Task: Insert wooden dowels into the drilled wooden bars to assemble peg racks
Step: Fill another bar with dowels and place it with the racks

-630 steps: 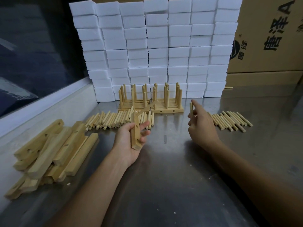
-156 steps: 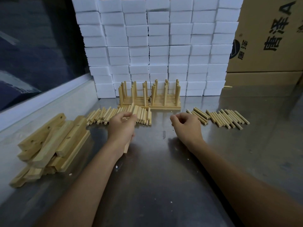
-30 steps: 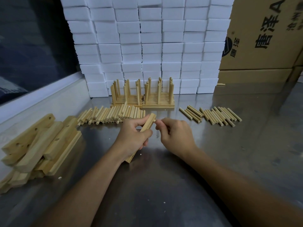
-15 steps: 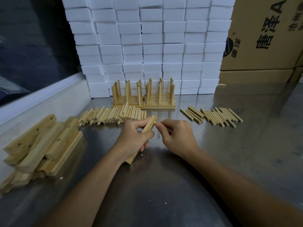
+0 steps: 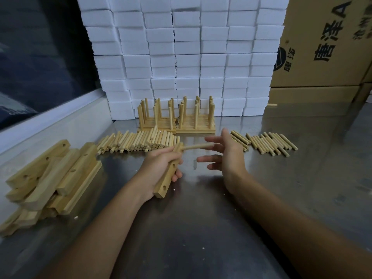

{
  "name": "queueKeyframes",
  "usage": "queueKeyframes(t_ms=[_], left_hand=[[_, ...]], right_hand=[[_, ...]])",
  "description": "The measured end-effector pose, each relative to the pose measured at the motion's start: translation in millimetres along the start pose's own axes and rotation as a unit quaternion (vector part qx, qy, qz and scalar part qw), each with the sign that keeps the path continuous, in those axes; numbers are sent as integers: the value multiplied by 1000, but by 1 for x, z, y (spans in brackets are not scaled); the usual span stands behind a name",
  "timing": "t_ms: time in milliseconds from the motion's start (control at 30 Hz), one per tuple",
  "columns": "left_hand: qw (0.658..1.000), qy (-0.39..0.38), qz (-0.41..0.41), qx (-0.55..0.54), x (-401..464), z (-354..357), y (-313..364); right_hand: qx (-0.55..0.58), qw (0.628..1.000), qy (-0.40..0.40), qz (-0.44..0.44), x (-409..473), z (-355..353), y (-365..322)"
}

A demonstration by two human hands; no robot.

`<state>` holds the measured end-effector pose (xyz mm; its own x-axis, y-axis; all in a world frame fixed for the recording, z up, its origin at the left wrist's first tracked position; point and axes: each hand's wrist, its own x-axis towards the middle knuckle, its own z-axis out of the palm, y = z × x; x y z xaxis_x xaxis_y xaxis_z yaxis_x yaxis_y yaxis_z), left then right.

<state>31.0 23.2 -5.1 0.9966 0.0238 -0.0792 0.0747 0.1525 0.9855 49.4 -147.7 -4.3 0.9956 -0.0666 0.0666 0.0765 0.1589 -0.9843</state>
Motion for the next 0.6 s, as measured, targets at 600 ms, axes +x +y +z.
queueKeyframes(t_ms=[600], left_hand=[[982,54,-57,-171,0,-12,5]], right_hand=[[-691,721,-29,-47,47,-50,17]])
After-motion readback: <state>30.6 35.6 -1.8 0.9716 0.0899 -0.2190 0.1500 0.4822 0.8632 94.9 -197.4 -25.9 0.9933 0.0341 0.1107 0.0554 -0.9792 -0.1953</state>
